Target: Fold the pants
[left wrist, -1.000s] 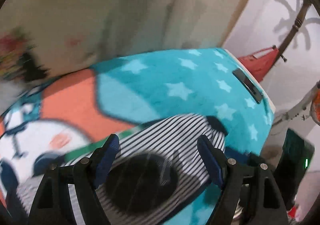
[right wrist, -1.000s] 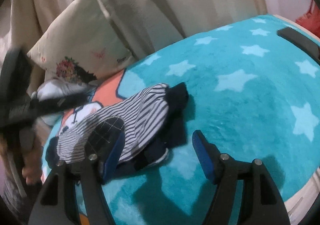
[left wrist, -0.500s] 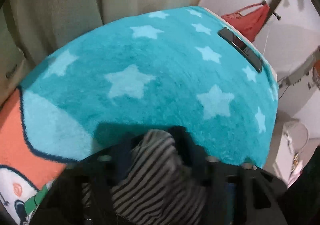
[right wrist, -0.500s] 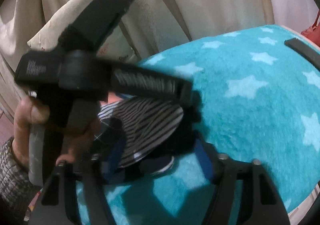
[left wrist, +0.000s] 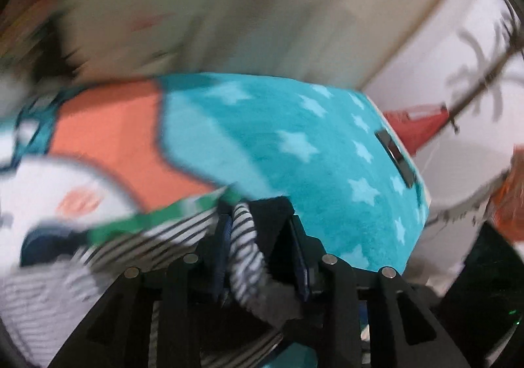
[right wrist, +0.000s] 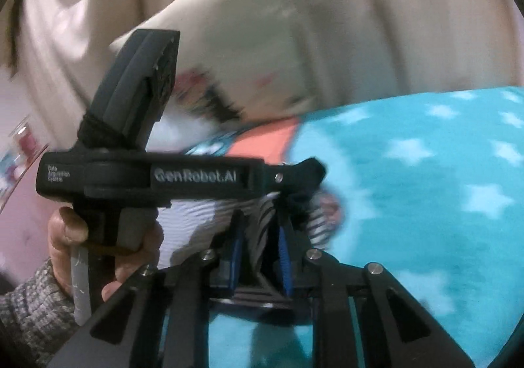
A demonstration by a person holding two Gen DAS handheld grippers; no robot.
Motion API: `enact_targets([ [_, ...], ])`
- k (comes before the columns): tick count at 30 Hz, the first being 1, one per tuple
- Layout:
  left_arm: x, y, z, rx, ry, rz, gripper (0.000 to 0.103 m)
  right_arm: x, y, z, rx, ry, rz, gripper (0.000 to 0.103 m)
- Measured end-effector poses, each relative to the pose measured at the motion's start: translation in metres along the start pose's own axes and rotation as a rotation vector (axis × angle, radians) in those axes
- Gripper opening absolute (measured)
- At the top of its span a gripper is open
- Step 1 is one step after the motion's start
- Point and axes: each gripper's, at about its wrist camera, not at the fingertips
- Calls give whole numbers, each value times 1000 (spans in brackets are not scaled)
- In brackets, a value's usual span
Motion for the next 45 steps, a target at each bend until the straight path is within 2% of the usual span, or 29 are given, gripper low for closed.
enact_targets([
  [1,-14,10,9,14,56,23,50,-8,-11,2,-40,15,-33,20],
  [4,-44,41,36,68,171,65,61,-28,-45,12,-168,59,-93,21],
  [6,-53,60,55,113,196,35,65,-43,-56,21,-211,108,-97,21],
  [8,-58,78,70,153,192,-41,67,-51,-47,21,-188,154,-92,21],
  [10,-62,90,80,186,182,-86,67,-53,-29,16,-142,180,-74,27],
  [12,-67,97,84,214,189,-94,67,-49,-8,6,-75,174,2,58],
  [15,-76,103,90,246,220,-93,67,-48,0,-2,-7,219,128,68],
  [17,-79,106,93,256,228,-104,67,-55,-15,-5,-26,252,165,70],
  [19,-80,112,97,263,224,-120,67,-63,-29,-1,-50,288,197,70],
  [22,-82,117,102,272,218,-156,67,-69,-66,8,-88,359,298,70],
  [23,-83,121,105,279,217,-173,67,-68,-74,11,-91,371,332,54],
  [24,-85,124,108,287,219,-186,67,-65,-83,13,-99,368,376,24],
  [25,-88,128,110,295,222,-191,67,-59,-86,13,-115,337,395,24],
  [28,-98,138,116,322,234,-199,68,-45,-70,2,-96,186,317,23],
  [32,-110,144,118,344,256,-195,69,-55,-56,-7,-78,137,225,24],
  [34,-115,144,119,341,269,-194,69,-64,-65,-6,-104,131,168,35],
  [35,-116,144,120,338,276,-195,69,-66,-71,-4,-121,126,135,48],
  [36,-119,145,121,335,283,-196,69,-67,-78,-2,-153,119,82,53],
  [38,-122,148,123,337,292,-203,69,-68,-81,0,-182,103,27,53],
  [41,-123,150,124,342,296,-211,69,-62,-51,-14,-121,61,-83,53],
  [42,-122,149,122,339,289,-208,69,-55,-35,-24,-79,30,-96,53],
  [44,-113,141,114,323,257,-196,69,-45,-19,-34,-34,9,-54,52],
  [45,-107,136,108,309,236,-185,69,-40,-11,-37,-18,9,-10,41],
])
Point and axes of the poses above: each gripper's, at about its wrist camera, not at the fingertips, and y roughly against the way its jaws point, x to its right, z to its underside, and after that the axes turned 4 degrees about z, right-handed
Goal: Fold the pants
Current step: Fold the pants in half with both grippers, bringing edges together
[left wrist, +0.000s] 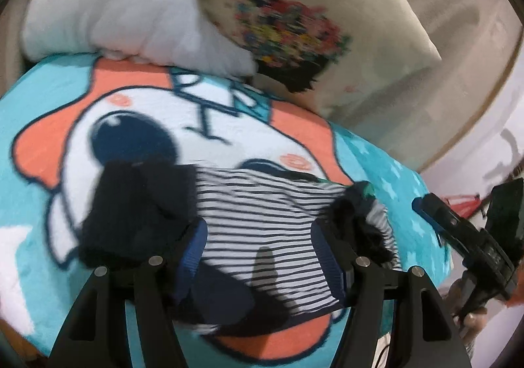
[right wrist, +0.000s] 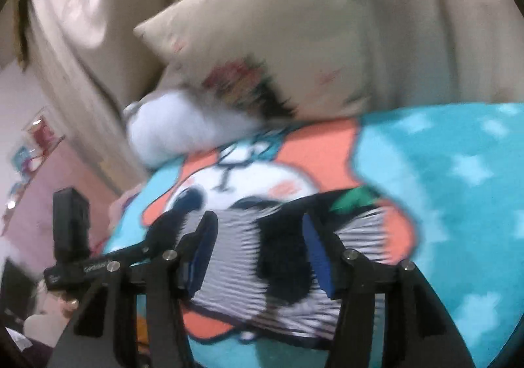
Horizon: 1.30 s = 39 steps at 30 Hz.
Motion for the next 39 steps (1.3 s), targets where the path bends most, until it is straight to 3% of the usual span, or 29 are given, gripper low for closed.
enact_targets([
  [3,22,-15,-8,-39,-46,32,69,9,4,10,-11,22,142,9],
  [9,70,-60,-30,-79,-108,84,69,23,-21,36,-93,-27,112,7],
  [12,84,-91,-32,-131,-131,61,69,18,-27,46,-116,12,108,7],
  [17,93,-125,-20,-175,-202,-70,69,12,-31,64,-166,80,117,7],
  [25,102,-126,-9,-132,-292,-142,71,23,-28,71,-146,58,58,8],
  [31,107,-85,-1,-45,-339,-193,72,16,-22,73,-124,88,96,11],
  [34,101,-63,3,5,-323,-235,73,15,-13,72,-104,92,113,21],
  [36,97,-52,4,32,-313,-260,73,14,-6,72,-86,91,118,39],
  [39,89,-34,8,64,-297,-287,74,12,3,72,-54,97,135,43],
])
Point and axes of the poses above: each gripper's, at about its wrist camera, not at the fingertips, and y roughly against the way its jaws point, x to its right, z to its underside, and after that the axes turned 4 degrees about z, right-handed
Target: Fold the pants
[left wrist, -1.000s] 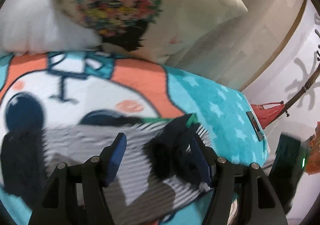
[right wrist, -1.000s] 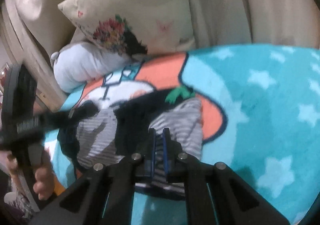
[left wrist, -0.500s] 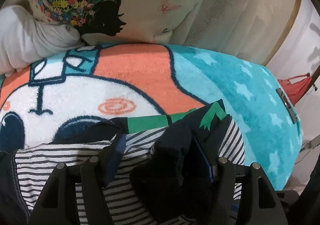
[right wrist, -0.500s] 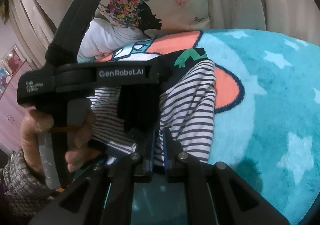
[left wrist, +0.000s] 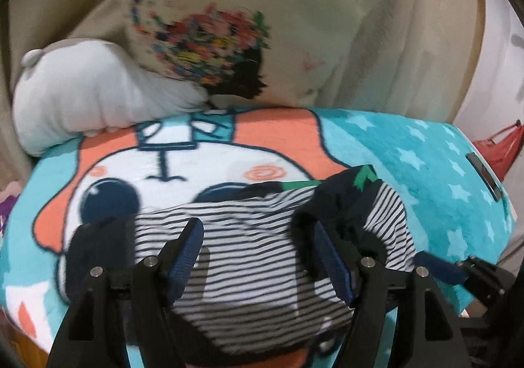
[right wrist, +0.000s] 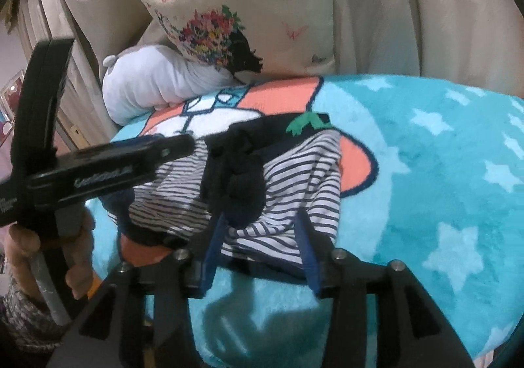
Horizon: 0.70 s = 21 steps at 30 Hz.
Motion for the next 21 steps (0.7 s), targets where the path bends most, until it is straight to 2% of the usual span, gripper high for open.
enact_targets([
  [5,-14,16,8,28,22,-35,74,-6,12,-2,41,15,34,43],
  [11,-29,22,19,18,64,-22,74,-15,2,-26,23,6,23,45],
  [18,-45,25,28,16,93,-20,74,-23,-53,-47,-93,1,14,47],
  [21,-52,24,30,12,106,-18,74,-23,-76,-43,-148,1,33,57],
])
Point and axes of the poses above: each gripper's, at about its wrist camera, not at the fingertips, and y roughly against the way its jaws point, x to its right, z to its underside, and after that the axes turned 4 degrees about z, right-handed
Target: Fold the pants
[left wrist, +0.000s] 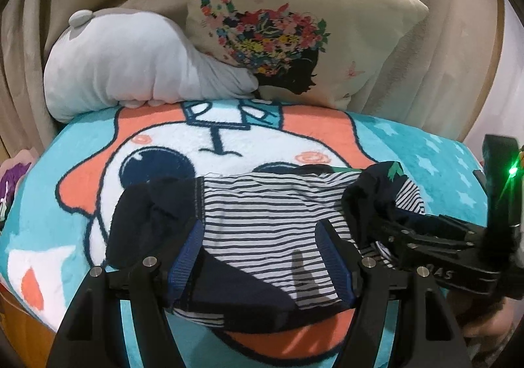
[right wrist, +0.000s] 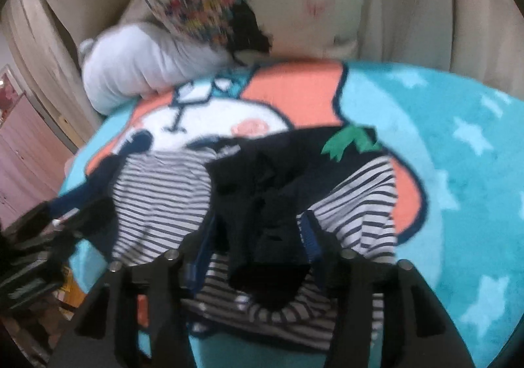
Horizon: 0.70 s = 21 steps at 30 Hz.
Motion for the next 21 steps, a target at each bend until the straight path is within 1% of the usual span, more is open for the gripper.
enact_targets([
  [3,-7,-2,0,-2,17,5,74,-2,-1,0,0,16,16,59],
  [6,-18,0,0,3,40,13,74,-4,11,-5,13,5,11,59],
  [9,-42,7,-1,34,112,5,74,-14,32,-16,58,19,-13,59],
  [12,-82,16,-1,62,228,-17,74,-32,37,-30,53,48,-83,61],
  [14,-111,21,2,67,303,-50,74,-49,30,-39,20,60,-143,62],
  [18,-155,23,16,46,412,-111,75,-88,-2,-47,-92,89,-250,62],
  [19,-166,23,22,37,447,-112,75,-98,-10,-48,-113,103,-261,62],
  [21,-178,22,30,23,485,-98,75,-124,-29,-51,-155,143,-258,61],
])
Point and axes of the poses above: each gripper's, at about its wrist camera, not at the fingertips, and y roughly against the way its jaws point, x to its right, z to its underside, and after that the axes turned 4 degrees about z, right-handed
